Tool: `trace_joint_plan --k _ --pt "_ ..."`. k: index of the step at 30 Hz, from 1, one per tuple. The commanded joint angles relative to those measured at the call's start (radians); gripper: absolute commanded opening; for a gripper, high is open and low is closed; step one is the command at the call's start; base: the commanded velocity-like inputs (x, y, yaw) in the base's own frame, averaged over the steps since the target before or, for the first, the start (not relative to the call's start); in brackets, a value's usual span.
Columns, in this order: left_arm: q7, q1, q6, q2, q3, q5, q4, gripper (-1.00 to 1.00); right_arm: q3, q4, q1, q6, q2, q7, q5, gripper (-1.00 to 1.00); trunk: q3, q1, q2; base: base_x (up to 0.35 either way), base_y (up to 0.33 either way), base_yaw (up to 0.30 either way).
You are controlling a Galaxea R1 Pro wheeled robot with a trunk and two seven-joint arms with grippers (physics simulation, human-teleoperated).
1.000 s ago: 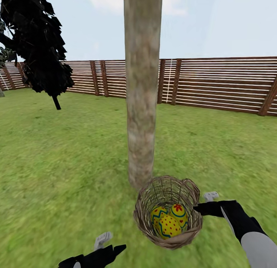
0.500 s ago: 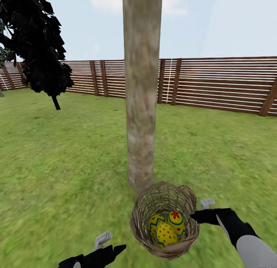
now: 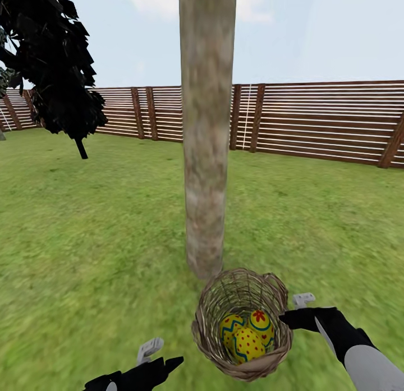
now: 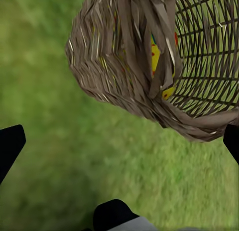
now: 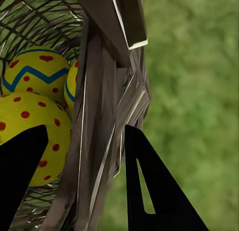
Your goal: Take the three Easter eggs out of the wicker basket on the lawn in the garden, then place them on the lawn next to a single tree (choose any tree) so that all three eggs are next to the same tree and none are left in the basket.
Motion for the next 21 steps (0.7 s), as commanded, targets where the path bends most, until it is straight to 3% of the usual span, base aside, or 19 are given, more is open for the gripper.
trace_joint_plan --k 1,9,21 --pt "0.001 0.000 0.007 0.000 0.001 0.008 -0.001 1.00 -0.010 -0.002 -0.001 0.005 0.001 0.009 0.005 -1.00 -0.004 0.004 -0.008 0.000 0.000 0.000" --pt "0.001 0.000 0.007 0.000 0.000 0.007 -0.001 1.00 -0.010 -0.002 -0.001 -0.008 0.000 0.007 0.005 -1.00 -0.010 0.011 -0.022 0.000 0.000 0.000" --pt "0.001 0.000 0.007 0.000 0.000 0.007 -0.001 1.00 -0.010 -0.001 -0.001 -0.037 0.000 0.004 0.002 -1.00 -0.048 0.057 -0.106 0.000 0.000 0.000"
